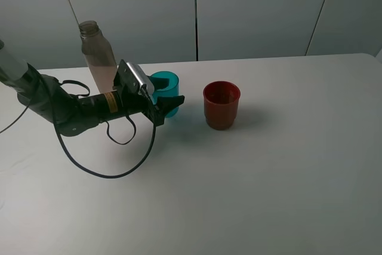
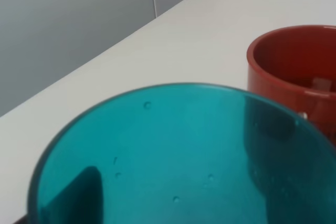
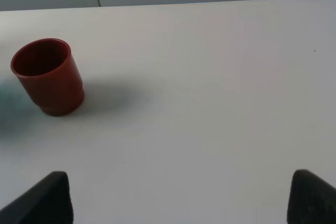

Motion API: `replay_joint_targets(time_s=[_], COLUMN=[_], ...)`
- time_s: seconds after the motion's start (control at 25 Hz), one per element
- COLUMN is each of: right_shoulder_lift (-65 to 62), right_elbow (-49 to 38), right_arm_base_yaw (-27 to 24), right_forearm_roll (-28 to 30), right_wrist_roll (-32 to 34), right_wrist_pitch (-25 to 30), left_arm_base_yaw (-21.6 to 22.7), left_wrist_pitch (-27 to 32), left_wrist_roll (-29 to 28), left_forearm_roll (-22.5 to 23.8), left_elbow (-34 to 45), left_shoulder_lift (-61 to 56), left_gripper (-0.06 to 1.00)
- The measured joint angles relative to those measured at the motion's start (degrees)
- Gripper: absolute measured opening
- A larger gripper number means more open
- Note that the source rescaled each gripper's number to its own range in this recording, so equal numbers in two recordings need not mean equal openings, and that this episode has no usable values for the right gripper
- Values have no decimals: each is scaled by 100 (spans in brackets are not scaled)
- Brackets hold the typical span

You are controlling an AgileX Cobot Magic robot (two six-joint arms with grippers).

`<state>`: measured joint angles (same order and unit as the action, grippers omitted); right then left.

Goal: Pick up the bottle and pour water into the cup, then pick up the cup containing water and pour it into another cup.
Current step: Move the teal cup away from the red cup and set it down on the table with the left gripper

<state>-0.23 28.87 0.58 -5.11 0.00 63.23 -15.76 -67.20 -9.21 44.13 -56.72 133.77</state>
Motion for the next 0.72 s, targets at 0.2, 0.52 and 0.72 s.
replay_joint_targets(time_s=[0.2,0.52,0.72], right_shoulder_lift=[0,0,0], right_elbow=[0,0,0], right_arm_base_yaw=[0,0,0], right_forearm_roll=[0,0,0], right_wrist_roll=[0,0,0], right_wrist_pitch=[0,0,0], left_arm_base_yaw=[88,88,88], left_wrist_pitch=[-152,-176,-176], left_wrist_roll=[20,33,45], left_forearm_roll=[-46,-59,-71], left_elbow=[0,-10,-10], left_shoulder_lift=[110,290,290], left_gripper=[9,9,9])
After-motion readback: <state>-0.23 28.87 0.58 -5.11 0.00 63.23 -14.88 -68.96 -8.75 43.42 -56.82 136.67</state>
